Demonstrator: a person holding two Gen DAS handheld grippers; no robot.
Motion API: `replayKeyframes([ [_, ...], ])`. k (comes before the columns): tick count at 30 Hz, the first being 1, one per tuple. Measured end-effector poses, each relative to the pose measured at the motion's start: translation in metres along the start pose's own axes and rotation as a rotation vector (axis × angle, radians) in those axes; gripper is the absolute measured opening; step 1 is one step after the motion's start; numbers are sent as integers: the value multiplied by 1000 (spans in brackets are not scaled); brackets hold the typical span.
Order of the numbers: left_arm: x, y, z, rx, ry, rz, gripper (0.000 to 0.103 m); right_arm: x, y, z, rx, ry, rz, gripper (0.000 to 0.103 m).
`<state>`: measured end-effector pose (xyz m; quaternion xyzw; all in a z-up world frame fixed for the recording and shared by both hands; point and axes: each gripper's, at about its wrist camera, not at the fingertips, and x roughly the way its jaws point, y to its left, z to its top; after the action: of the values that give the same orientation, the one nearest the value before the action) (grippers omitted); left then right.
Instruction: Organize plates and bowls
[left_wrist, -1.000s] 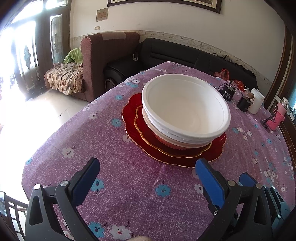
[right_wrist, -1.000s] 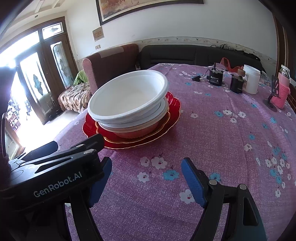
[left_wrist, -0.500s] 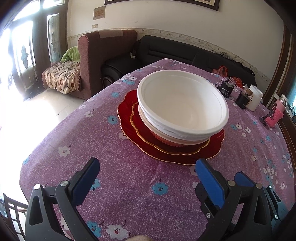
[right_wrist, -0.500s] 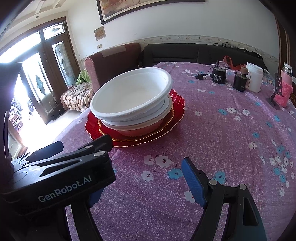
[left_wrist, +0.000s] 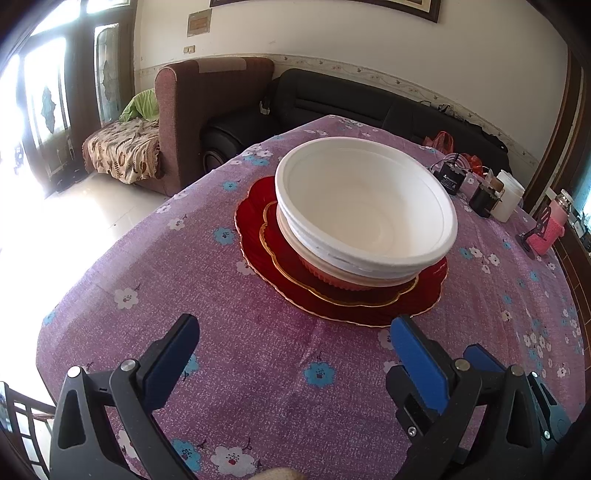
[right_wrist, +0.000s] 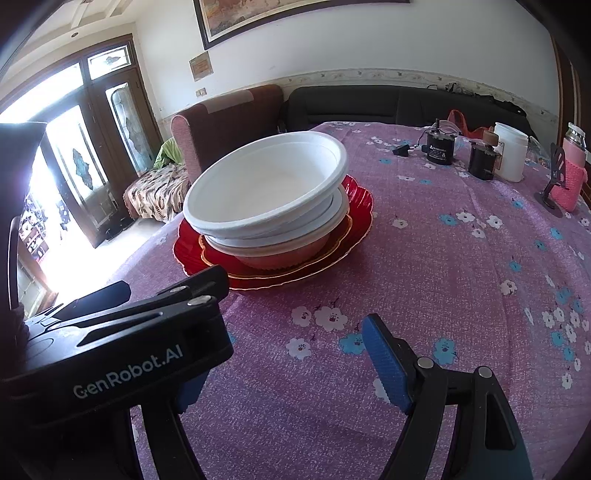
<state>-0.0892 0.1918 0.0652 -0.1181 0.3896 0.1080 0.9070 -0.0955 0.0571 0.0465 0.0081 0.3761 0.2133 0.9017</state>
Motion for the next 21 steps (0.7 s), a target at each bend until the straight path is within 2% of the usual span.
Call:
replayKeyframes([
  [21,2,6,3,-28,12,-9,103,2,3,-1,-14,4,12,82],
])
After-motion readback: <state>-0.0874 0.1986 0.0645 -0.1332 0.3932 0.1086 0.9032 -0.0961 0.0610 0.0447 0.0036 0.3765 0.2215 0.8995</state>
